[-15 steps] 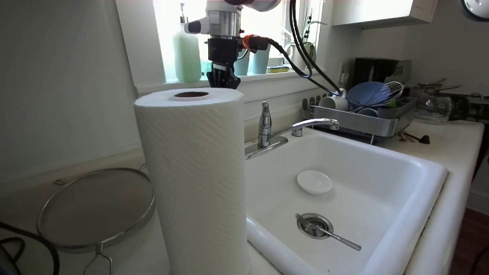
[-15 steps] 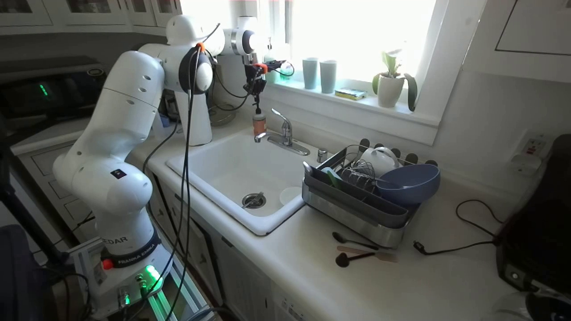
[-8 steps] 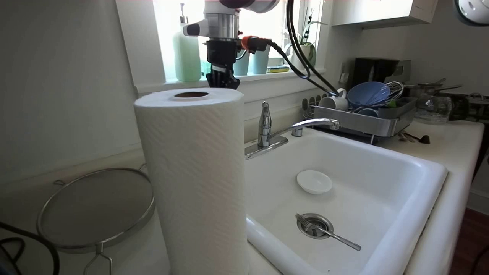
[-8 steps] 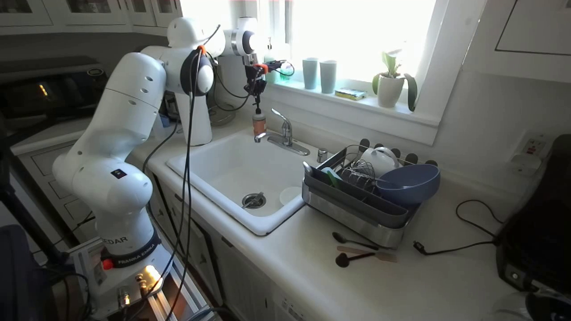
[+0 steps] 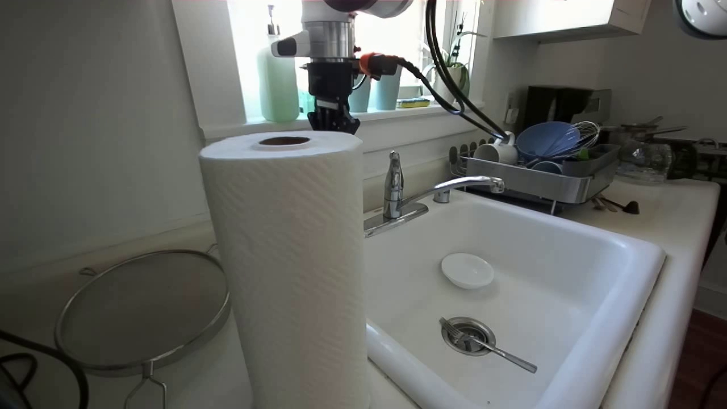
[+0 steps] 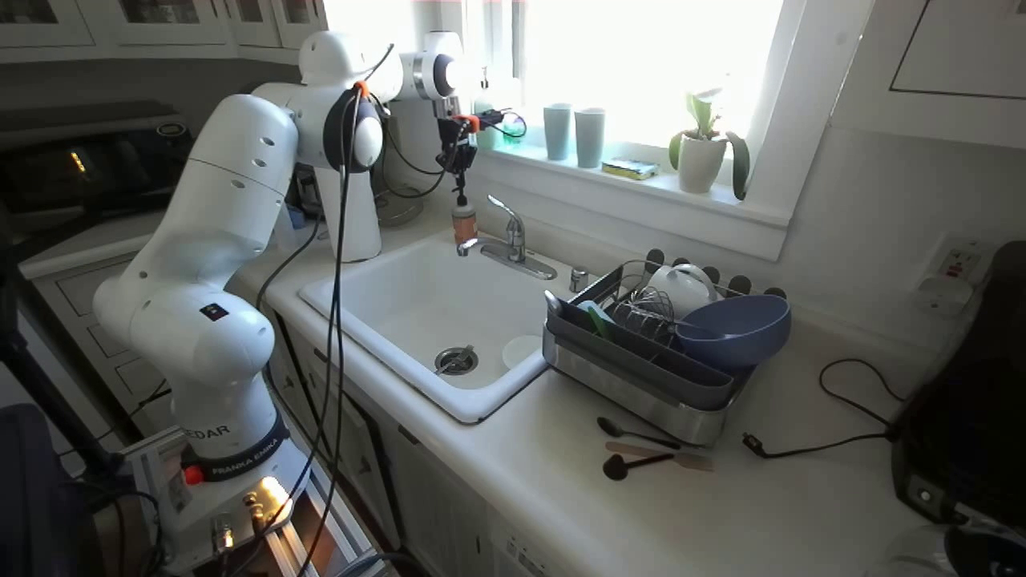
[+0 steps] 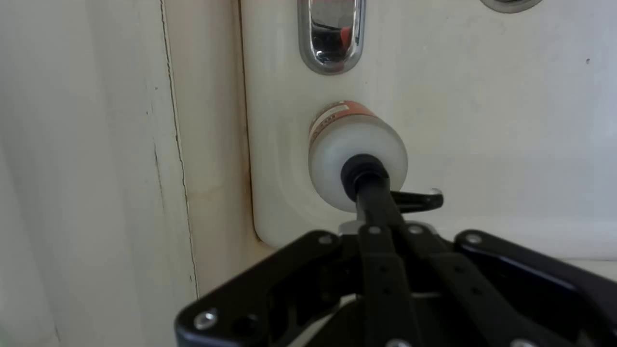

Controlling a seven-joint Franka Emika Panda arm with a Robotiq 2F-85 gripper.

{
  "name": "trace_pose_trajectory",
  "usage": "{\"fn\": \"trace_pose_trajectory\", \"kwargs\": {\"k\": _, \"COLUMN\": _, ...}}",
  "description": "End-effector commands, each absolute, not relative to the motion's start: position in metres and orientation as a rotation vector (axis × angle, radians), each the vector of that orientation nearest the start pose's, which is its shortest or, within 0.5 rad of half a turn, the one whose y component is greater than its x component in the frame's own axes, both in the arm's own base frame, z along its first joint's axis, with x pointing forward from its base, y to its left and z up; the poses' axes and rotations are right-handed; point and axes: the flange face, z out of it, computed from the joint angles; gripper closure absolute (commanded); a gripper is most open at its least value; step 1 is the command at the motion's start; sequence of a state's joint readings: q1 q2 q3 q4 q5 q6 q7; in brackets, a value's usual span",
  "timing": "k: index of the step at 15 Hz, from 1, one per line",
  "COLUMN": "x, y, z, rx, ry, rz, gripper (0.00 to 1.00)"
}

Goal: Push the top of the soap pump

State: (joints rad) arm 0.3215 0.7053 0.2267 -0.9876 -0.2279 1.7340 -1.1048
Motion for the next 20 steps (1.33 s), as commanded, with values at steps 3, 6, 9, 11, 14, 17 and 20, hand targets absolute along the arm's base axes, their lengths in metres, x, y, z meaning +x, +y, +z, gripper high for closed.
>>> {"fn": "trace_pose_trajectory", "kwargs": {"k": 3, "x": 0.681, "y": 0.322, "z": 0.425, "rx": 2.054, "ry": 2.240, "rz": -0.030, "gripper": 1.00}}
{"fn": "trace_pose_trajectory", "kwargs": {"k": 6, "x": 0.683, "y": 0.322, "z": 0.416, "rx": 2.060, "ry": 2.235, "rz": -0.020, "gripper": 1.00}}
{"fn": "trace_pose_trajectory", "kwargs": {"k": 9, "x": 0.684, "y": 0.322, "z": 0.408, "rx": 2.061, "ry": 2.235, "rz": -0.014, "gripper": 1.00}}
{"fn": "trace_pose_trajectory", "kwargs": {"k": 11, "x": 0.685, "y": 0.322, "z": 0.406, "rx": 2.066, "ry": 2.233, "rz": -0.010, "gripper": 1.00}}
{"fn": "trace_pose_trajectory", "kwargs": {"k": 14, "x": 0.684, "y": 0.323, "z": 0.409, "rx": 2.065, "ry": 2.231, "rz": -0.014, "gripper": 1.00}}
{"fn": "trace_pose_trajectory", "kwargs": {"k": 17, "x": 0.683, "y": 0.324, "z": 0.415, "rx": 2.067, "ry": 2.229, "rz": -0.011, "gripper": 1.00}}
{"fn": "trace_pose_trajectory", "kwargs": {"k": 20, "x": 0.682, "y": 0.326, "z": 0.423, "rx": 2.064, "ry": 2.230, "rz": -0.004, "gripper": 1.00}}
